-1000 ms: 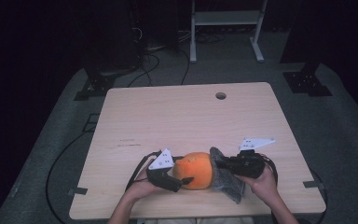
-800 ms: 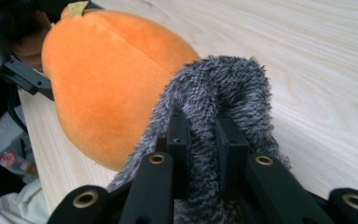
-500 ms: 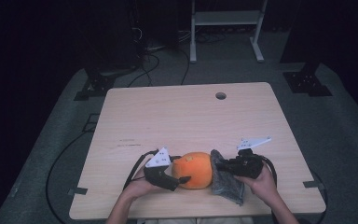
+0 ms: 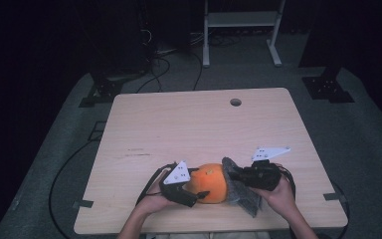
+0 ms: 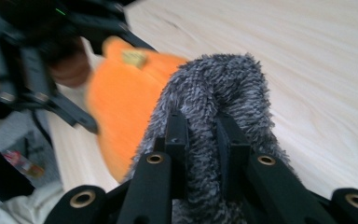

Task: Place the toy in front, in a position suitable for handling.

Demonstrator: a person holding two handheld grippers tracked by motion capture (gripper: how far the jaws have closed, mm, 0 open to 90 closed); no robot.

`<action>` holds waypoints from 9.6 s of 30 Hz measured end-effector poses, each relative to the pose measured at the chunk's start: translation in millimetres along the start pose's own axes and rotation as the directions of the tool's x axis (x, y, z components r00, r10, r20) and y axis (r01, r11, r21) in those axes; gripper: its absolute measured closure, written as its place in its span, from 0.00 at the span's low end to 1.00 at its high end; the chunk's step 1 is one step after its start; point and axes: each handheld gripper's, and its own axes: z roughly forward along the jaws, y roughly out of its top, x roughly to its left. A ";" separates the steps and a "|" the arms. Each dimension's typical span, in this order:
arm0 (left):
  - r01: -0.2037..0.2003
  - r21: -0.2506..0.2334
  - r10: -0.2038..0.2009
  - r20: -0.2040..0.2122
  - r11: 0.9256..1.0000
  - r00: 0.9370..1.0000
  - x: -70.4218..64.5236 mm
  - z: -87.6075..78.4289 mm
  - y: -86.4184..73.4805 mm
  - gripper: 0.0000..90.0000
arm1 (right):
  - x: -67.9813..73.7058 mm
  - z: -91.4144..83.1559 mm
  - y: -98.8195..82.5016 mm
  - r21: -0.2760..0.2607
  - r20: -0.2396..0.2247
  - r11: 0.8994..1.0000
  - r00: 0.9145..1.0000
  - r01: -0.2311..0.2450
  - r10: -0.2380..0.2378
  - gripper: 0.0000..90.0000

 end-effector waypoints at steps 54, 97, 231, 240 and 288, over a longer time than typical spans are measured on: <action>0.087 -0.139 -0.081 0.042 0.986 0.996 -2.4 -0.5 16.9 0.15 | 16.2 -7.0 3.8 -0.083 -0.075 0.995 0.996 0.051 -0.058 0.87; 0.176 -0.132 -0.178 0.001 0.975 0.984 7.5 -3.5 15.4 0.35 | -5.3 -29.0 -1.9 -0.259 -0.119 0.963 0.992 -0.078 0.048 0.86; -0.083 -0.088 0.076 -0.084 0.993 0.994 -35.0 20.9 29.6 0.40 | 13.5 -40.7 15.3 -0.143 -0.136 0.988 0.988 0.054 -0.074 0.88; 0.041 -0.130 -0.045 -0.032 0.991 0.998 -24.5 29.0 17.4 0.23 | -11.9 -33.6 -1.4 -0.084 -0.028 0.996 1.000 -0.013 0.010 0.87; -0.047 -0.082 0.040 -0.085 0.996 0.996 -28.9 13.4 31.8 0.42 | 6.6 -40.5 9.7 -0.216 -0.177 0.976 0.983 0.013 -0.052 0.88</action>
